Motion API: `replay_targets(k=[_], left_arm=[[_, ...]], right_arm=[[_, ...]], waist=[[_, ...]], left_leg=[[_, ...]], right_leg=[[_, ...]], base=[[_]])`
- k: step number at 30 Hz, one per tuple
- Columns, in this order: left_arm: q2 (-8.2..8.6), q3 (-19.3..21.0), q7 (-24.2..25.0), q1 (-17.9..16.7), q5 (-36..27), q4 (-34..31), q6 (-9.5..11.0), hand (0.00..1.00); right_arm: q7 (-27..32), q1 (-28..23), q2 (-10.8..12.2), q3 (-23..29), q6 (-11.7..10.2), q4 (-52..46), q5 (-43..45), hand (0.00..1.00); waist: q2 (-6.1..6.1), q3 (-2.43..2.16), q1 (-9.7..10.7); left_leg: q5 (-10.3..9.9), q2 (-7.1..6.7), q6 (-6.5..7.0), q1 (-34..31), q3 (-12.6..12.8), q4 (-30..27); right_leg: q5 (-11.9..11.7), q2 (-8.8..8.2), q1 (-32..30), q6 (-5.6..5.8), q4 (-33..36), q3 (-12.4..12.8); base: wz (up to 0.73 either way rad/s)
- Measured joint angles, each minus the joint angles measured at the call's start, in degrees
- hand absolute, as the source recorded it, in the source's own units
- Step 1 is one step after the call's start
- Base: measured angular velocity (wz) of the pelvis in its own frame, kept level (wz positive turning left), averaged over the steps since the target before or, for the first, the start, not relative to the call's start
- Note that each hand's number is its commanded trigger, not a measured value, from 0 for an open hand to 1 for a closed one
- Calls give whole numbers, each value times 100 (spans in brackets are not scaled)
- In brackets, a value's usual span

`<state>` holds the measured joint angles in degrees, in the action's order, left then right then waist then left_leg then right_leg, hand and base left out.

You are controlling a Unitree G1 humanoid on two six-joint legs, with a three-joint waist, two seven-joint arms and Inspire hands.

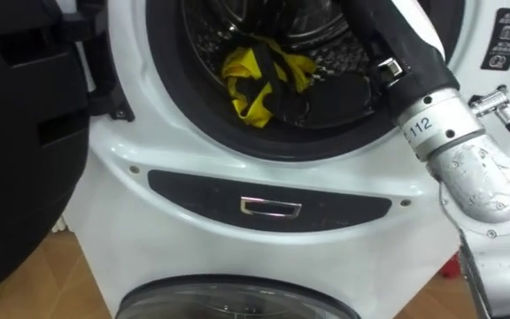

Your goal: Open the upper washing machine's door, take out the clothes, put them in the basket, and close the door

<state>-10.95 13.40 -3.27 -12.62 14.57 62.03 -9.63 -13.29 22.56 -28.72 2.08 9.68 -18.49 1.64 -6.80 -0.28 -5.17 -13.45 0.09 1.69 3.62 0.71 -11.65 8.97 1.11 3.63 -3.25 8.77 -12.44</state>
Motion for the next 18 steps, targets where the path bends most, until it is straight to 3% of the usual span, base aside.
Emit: replay_targets(k=[7,13,18], left_arm=[[-9,-65,70,112,-58,-72,-147,0],[-146,-64,270,225,4,-43,-308,0],[-153,-66,429,250,13,-45,-416,0]], right_arm=[[-571,592,-134,-446,244,1064,478,0],[-1147,1057,-198,-551,426,1659,988,0],[-1674,1351,-299,-537,540,2110,973,0]], waist=[[-253,18,-39],[-250,20,-189],[-253,21,-241]], left_leg=[[2,-1,2,20,16,-9],[1,-2,6,7,-17,35],[4,-16,9,2,-82,25]], right_leg=[[-1,2,18,5,-11,27],[-2,5,16,6,-15,-38],[-1,-4,39,5,-15,-99]], base=[[-3],[3],[6]])
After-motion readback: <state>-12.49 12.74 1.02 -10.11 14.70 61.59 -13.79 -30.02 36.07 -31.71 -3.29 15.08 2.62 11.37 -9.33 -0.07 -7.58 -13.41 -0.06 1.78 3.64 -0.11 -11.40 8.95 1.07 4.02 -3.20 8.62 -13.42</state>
